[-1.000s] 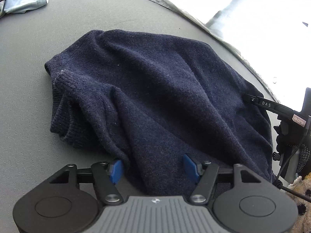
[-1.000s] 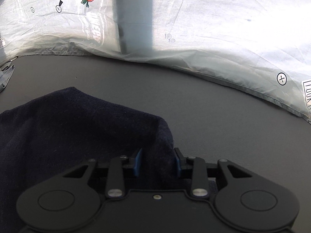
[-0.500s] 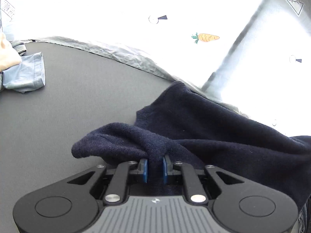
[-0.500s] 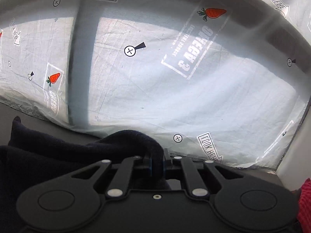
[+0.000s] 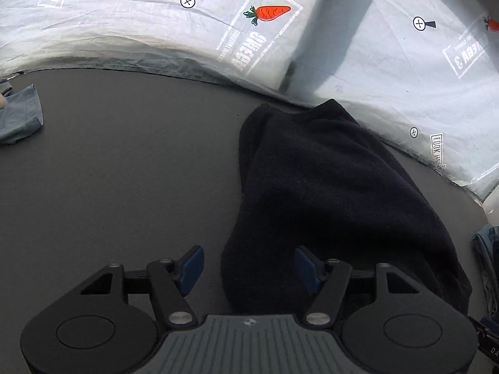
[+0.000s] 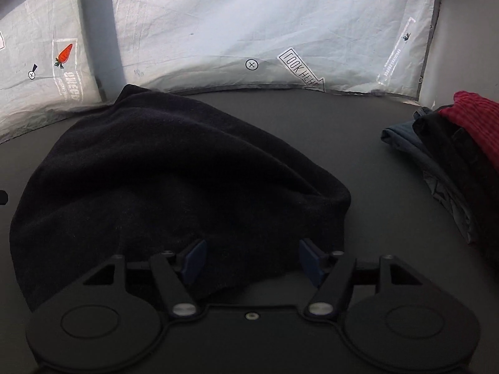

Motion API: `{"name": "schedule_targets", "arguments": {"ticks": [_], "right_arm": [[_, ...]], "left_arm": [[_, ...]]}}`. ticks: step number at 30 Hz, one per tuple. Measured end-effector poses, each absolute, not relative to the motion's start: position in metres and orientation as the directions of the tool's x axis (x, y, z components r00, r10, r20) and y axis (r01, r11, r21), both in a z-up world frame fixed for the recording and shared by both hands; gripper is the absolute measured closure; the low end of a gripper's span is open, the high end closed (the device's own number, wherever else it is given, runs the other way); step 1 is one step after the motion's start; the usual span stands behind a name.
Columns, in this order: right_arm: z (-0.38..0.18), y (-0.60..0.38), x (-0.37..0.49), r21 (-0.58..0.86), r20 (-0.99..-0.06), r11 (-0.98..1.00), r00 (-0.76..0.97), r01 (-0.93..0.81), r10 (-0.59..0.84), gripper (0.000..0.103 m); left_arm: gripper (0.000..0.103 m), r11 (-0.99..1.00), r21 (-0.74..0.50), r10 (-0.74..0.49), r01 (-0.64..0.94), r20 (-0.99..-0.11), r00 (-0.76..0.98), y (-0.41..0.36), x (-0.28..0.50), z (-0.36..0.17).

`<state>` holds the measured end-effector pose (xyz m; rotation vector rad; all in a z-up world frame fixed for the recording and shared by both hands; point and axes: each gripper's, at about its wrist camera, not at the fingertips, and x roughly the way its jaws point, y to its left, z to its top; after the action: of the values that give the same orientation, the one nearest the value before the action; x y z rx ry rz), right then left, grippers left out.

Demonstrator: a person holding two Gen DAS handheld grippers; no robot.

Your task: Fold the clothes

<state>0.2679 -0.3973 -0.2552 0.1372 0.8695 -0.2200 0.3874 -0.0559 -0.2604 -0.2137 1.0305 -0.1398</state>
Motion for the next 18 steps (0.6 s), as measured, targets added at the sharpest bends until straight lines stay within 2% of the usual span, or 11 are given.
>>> {"name": "schedule_targets", "arguments": {"ticks": [3,5,7,10,16,18], "right_arm": [[-0.272,-0.366,0.256,0.170,-0.810,0.967,0.586,0.188,0.028,0.033],[-0.271,-0.348,0.254,0.157,-0.816,0.985,0.572,0.077,0.085,0.033],[-0.264,-0.335,0.252,0.088,-0.809,0.996,0.584,0.025,0.057,0.033],[-0.253,-0.322,0.245,0.021,-0.781,0.998,0.622,-0.067,0.059,0.033],[-0.252,-0.277,0.218,-0.196,-0.736,0.939,0.675,-0.281,0.048,0.030],[-0.259,-0.255,0.210,-0.317,-0.721,0.888,0.693,-0.334,0.004,0.030]], "left_arm": [[0.033,0.978,-0.209,-0.179,-0.025,-0.887,0.425,-0.047,0.348,-0.283],[0.028,0.980,-0.191,-0.157,-0.056,-0.913,0.377,-0.039,0.338,-0.290],[0.027,0.978,-0.185,-0.140,-0.091,-0.920,0.366,-0.029,0.334,-0.291],[0.019,0.980,-0.171,-0.120,-0.102,-0.916,0.382,-0.020,0.323,-0.288],[0.019,0.983,-0.151,-0.109,-0.104,-0.937,0.331,-0.011,0.287,-0.293],[0.019,0.983,-0.152,-0.110,-0.107,-0.939,0.325,-0.006,0.278,-0.295]]}}
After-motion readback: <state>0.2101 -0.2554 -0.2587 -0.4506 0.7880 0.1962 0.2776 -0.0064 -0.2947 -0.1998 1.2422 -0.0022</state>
